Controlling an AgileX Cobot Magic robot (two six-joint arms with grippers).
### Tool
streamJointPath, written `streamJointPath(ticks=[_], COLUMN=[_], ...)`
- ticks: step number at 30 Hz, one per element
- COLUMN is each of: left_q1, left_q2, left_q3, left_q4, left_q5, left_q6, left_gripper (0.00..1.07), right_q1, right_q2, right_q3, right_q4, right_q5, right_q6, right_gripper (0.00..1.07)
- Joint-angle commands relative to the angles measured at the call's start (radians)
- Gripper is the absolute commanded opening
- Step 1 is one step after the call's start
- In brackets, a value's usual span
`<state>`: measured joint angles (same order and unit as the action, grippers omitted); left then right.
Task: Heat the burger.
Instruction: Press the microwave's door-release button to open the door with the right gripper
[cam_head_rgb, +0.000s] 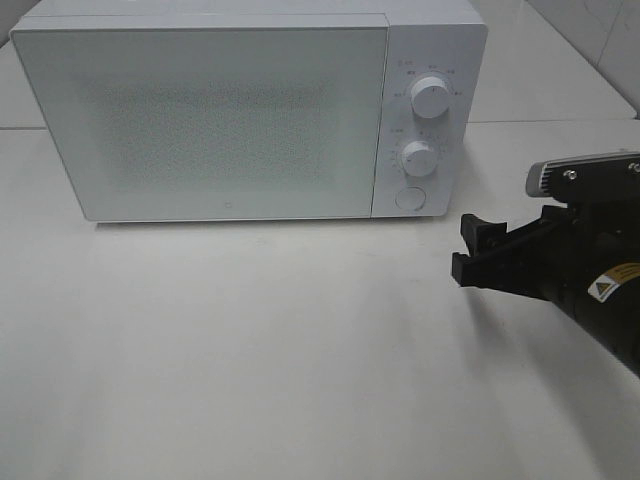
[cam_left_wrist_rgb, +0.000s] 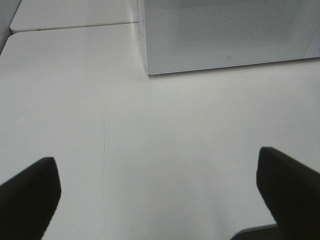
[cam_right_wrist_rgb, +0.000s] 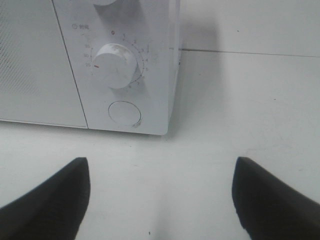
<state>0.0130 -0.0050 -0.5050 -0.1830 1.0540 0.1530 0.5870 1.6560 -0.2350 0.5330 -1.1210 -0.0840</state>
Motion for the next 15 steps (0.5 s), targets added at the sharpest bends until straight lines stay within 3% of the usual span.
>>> streamJointPath(ticks=[1,7,15], left_q1=[0.003,0.003,0.003], left_q2=[-0.019,-0.019,-0.019], left_q3=[0.003,0.003,0.003], left_q4=[0.000,-0.001,-0.001], left_q5=[-0.012,-0.012,-0.012], left_q6=[-0.004,-0.004,-0.004], left_gripper=[1.00,1.00,1.00], right_q1=[0.082,0.197,0.237], right_q2=[0.038,0.099,0.141], right_q3=[-0.018,-0.098,-0.164], right_q4=[0.125,0.239,0.251], right_q5=[-0.053,-0.052,-0.042], right_q6=[-0.020,-0.087,-0.102], right_gripper=[0.75,0.75,0.75])
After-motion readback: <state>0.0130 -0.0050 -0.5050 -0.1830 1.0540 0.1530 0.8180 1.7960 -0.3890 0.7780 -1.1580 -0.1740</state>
